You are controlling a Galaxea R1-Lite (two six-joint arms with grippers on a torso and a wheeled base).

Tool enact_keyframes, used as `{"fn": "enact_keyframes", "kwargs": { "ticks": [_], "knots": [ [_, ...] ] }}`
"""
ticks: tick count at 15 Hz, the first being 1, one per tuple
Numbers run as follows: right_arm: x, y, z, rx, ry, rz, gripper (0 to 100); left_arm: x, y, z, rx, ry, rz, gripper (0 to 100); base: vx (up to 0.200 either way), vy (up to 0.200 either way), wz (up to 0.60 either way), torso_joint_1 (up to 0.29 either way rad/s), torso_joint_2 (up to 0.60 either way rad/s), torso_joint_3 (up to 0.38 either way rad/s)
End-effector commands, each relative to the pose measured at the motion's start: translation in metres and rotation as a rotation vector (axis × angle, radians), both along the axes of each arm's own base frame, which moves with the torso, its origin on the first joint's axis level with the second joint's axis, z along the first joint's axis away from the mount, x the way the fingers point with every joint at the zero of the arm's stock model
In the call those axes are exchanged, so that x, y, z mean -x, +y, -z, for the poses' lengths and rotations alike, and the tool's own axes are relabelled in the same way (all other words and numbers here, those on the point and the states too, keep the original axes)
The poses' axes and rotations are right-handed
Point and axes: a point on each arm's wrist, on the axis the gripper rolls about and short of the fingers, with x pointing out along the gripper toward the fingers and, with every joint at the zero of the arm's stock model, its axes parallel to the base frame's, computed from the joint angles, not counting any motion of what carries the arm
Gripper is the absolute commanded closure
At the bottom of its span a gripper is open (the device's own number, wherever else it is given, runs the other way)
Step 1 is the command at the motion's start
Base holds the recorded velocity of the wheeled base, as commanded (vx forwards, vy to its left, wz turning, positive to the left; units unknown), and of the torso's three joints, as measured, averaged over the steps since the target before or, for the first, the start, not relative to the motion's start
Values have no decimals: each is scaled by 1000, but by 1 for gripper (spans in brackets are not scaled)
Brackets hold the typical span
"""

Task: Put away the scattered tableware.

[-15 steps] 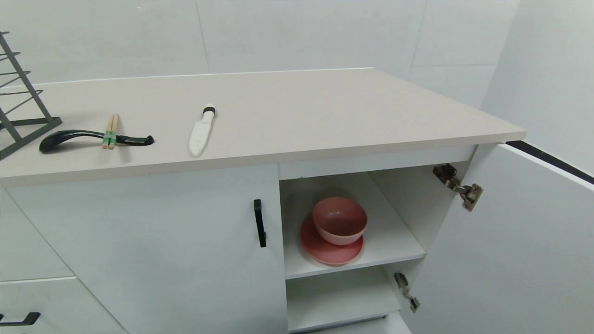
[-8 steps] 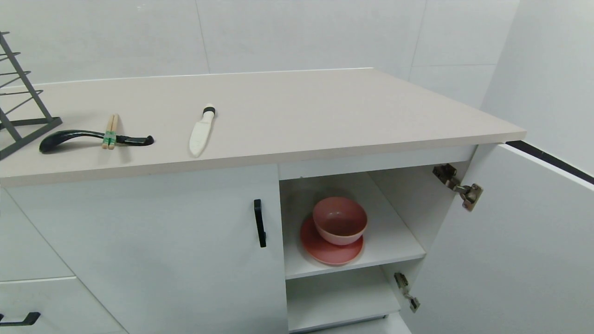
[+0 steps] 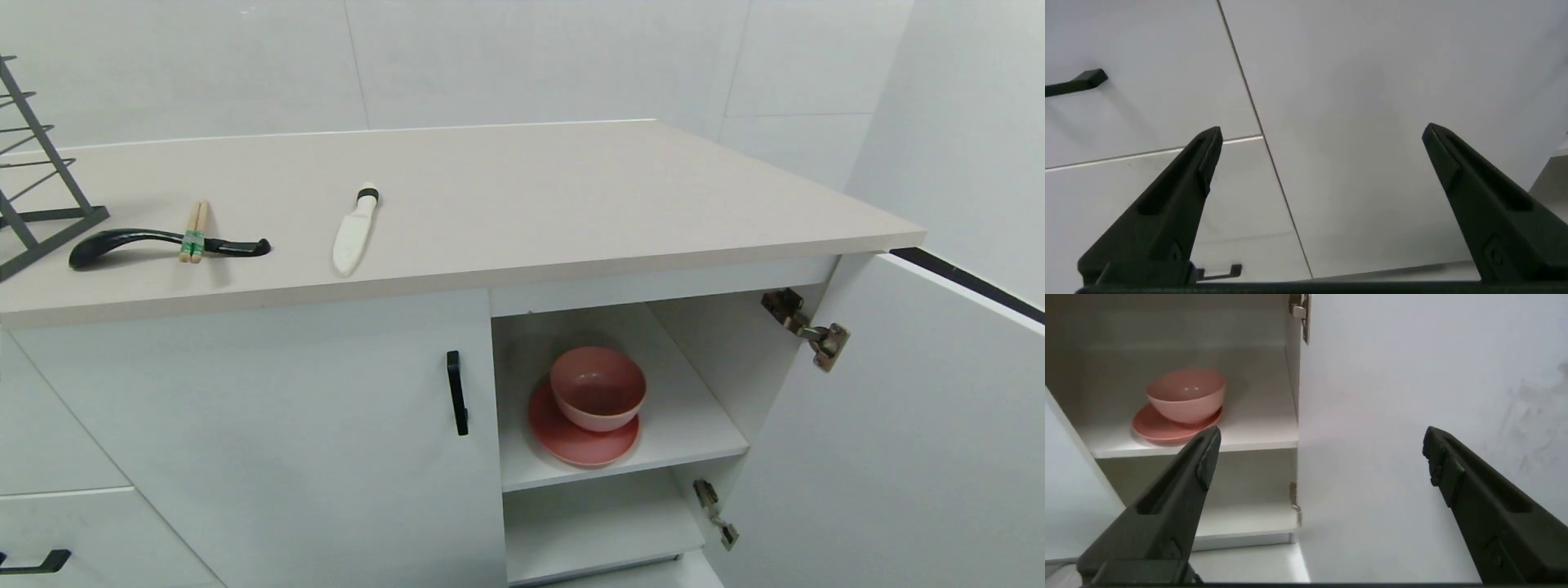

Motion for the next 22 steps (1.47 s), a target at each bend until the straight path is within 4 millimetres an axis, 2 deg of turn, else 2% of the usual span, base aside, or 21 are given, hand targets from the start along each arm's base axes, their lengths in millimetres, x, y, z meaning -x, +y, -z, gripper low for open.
{"fn": "enact_keyframes", "kwargs": {
  "ticks": [1,6,8,9,10,15,22],
  "knots": [
    [0,0,1,-2,5,6,0,0,0,0,-21,5,1,0,0,0,0,0,0,0],
    [0,-1,0,0,7,25,0,0,0,0,36,0,1,0,0,0,0,0,0,0],
    [0,-1,0,1,5,25,0,3,-1,2,68,-29,109,0,0,0,0,0,0,0],
    [0,-1,0,3,5,25,0,4,-2,5,68,-13,207,0,0,0,0,0,0,0],
    [0,-1,0,3,5,25,0,4,-3,9,71,29,222,0,0,0,0,0,0,0],
    [0,-1,0,-3,5,25,0,6,-1,9,120,-3,142,0,0,0,0,0,0,0],
    [0,-1,1,-11,7,23,0,6,-1,9,126,-2,136,0,-200,-29,0,6,2,3]
  ]
}}
